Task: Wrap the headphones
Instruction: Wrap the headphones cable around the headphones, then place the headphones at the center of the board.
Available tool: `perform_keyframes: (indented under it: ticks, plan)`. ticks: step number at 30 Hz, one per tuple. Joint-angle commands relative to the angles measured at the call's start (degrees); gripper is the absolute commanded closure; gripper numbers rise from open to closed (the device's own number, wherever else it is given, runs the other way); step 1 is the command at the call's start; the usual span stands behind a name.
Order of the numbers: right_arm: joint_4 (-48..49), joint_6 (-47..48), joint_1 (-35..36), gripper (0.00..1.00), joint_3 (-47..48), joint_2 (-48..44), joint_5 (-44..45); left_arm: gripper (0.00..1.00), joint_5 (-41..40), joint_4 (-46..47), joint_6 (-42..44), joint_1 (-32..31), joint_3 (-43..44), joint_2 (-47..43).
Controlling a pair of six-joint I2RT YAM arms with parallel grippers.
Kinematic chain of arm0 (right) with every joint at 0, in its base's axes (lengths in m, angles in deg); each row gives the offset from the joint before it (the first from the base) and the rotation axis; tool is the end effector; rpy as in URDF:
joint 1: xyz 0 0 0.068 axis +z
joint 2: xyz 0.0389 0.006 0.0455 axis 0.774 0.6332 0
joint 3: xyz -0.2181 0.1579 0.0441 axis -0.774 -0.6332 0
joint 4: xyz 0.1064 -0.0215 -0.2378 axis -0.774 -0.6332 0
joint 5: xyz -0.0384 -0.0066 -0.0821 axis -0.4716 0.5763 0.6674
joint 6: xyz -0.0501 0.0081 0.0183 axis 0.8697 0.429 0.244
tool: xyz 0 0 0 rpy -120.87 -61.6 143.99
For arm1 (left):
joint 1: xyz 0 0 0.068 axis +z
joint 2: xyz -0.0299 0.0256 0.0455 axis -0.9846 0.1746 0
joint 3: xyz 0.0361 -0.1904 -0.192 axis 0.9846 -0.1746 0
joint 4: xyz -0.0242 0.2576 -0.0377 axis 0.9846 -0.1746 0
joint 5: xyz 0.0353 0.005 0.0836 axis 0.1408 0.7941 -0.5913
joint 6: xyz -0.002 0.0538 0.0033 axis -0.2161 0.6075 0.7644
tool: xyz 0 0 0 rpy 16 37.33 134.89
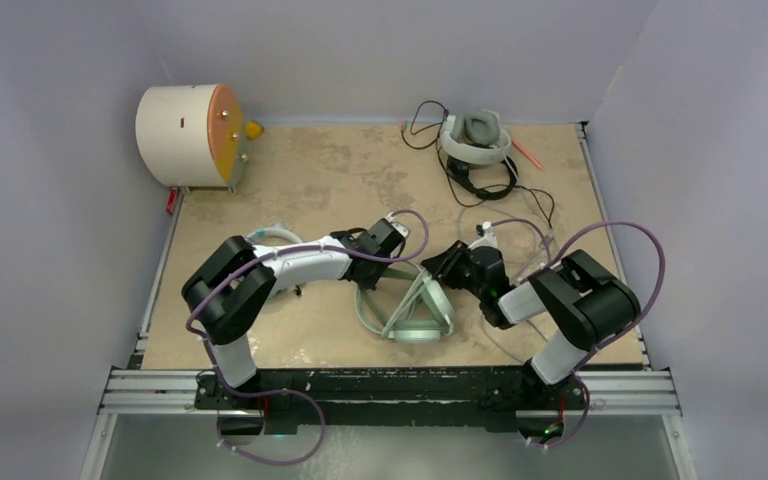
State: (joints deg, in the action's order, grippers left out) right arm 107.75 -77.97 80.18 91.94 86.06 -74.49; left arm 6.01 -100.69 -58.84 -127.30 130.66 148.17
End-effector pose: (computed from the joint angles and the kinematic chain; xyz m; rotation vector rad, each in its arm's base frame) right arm 0.2236 0.1289 0.1140 0.4284 1.9927 1.0506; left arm 0.2402 -0.2493 0.1631 0.6639 2.5648 -0.0638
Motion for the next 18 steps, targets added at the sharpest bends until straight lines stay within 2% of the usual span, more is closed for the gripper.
perform_keyframes:
  ticks: [1,4,6,10,13,16,18]
  plan:
    - [-11.3,1.6,-1.0,0.64,-1.6,-3.7,6.8,1.00,-9.1,-5.0,3.0,-1.6,0.1,2.2]
    - [-19.6,1.7,-3.6,0.59,-0.5,-6.6,6.3,1.00,-11.2,-5.3,3.2,-1.6,0.3,2.3]
    - [-19.8,2.8,-5.7,0.58,-1.0,-8.0,3.8,1.00,-12.6,-5.6,3.2,-1.6,0.4,2.6]
    - [-24.4,4.2,-7.3,0.49,-0.4,-12.1,2.1,0.99,-14.3,-4.9,3.0,-1.6,0.3,2.1]
    - [-32.1,5.8,-7.3,0.42,1.5,-16.8,3.1,0.89,-14.5,-4.9,3.0,-1.6,0.7,1.3]
    - [-39.0,8.6,-7.3,0.39,3.9,-21.6,3.5,0.79,-14.4,-5.0,2.5,-1.8,1.3,-0.9]
    - [-43.6,10.9,-7.3,0.36,5.7,-24.4,3.5,0.67,-14.7,-5.6,1.7,-1.8,1.9,-3.3]
